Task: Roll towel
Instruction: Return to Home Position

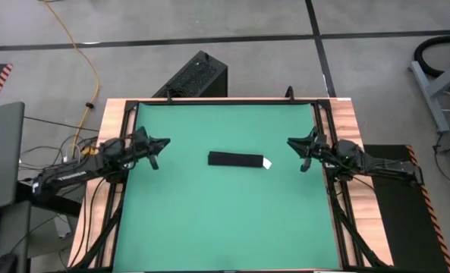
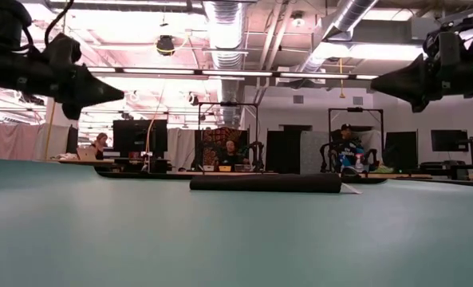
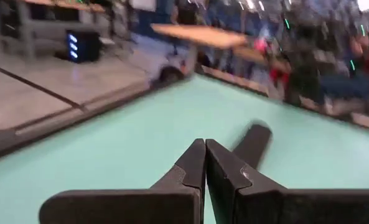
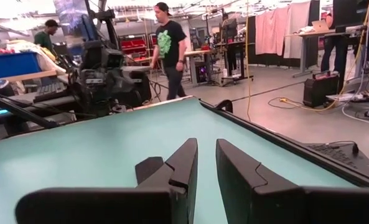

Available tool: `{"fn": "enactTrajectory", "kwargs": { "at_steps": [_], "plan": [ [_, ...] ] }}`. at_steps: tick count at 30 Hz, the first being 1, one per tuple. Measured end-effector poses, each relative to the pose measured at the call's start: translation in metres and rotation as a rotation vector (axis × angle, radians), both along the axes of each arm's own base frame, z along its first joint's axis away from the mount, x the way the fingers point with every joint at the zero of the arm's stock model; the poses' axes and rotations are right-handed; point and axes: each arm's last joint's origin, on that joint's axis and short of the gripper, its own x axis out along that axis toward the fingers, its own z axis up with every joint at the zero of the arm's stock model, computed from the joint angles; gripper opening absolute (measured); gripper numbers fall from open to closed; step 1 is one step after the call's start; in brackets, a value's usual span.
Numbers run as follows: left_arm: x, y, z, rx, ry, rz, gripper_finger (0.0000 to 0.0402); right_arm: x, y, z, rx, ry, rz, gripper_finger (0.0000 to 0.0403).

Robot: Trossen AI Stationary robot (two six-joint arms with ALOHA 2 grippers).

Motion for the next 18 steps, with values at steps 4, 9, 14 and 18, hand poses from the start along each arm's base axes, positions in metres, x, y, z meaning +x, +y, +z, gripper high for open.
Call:
{"fn": "enactTrajectory", "kwargs": {
  "at_steps": [4,9,14,18],
  "plan": [
    [0.002,-0.008,0.0,0.033,0.011,-0.073,0.0,0.0,-0.001,-0.001,-0.009,0.014,-0.015,0.0082],
    [0.003,-0.013,0.001,0.048,0.007,-0.075,0.0,0.0,-0.003,-0.001,-0.021,0.025,-0.035,0.0082],
    [0.004,-0.016,0.001,0.086,0.021,-0.1,0.0,0.0,-0.005,-0.001,-0.021,0.025,-0.057,0.0082],
    [0.004,-0.017,0.001,0.086,0.021,-0.106,0.0,-0.001,-0.005,-0.001,-0.021,0.025,-0.064,0.0082]
  ]
}}
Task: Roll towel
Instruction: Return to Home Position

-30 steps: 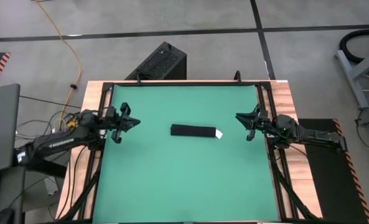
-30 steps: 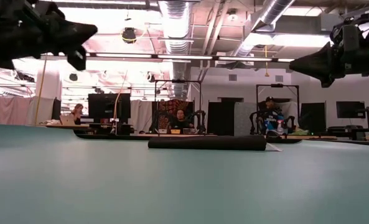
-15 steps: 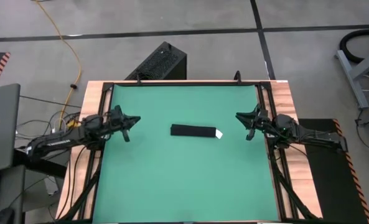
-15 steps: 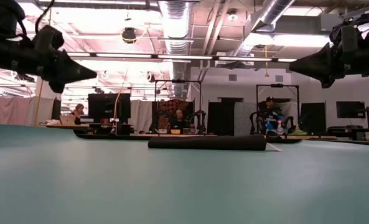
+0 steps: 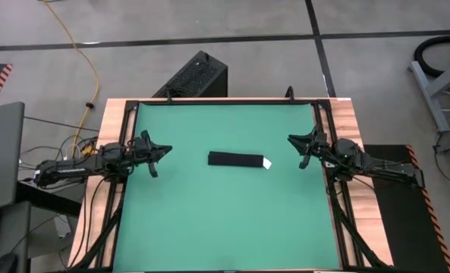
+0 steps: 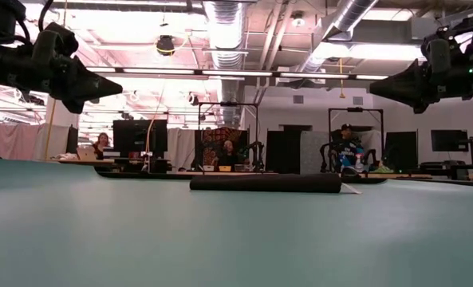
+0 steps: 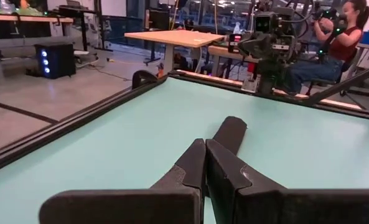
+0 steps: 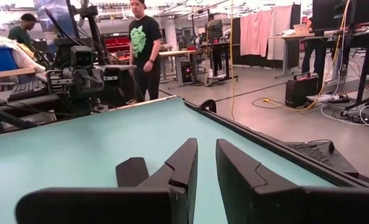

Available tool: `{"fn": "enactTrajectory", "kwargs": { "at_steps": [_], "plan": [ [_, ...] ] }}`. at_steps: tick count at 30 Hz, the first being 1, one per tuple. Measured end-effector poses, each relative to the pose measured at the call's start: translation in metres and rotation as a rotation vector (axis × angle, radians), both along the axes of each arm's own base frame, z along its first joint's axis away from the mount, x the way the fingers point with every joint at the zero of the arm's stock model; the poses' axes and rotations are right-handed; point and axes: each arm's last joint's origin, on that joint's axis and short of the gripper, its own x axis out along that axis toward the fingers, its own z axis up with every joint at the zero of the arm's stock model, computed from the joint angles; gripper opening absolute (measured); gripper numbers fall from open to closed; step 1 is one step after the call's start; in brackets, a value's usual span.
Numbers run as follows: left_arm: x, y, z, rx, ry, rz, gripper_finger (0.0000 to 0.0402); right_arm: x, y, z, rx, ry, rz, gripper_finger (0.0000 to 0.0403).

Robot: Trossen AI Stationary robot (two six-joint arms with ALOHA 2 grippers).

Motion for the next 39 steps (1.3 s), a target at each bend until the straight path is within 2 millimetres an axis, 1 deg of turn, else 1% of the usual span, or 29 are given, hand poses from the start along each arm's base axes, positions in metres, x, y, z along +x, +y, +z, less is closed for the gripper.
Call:
{"fn": "enactTrajectory", "kwargs": {
  "at_steps": [6,13,39],
  "plan": [
    [0.0,0.0,0.0001,-0.001,-0.001,0.0,0.0,0.0,0.0,0.0,0.0,0.0,0.0,0.0082],
    [0.0,0.0,0.0001,-0.057,-0.021,-0.002,0.0,0.0,0.0,0.0,0.0,0.0,0.0,0.0082],
    [0.0,0.0,0.0002,-0.043,-0.017,-0.001,0.0,0.0,0.0,-0.0001,0.0,0.0,0.0,0.0082]
  ]
}}
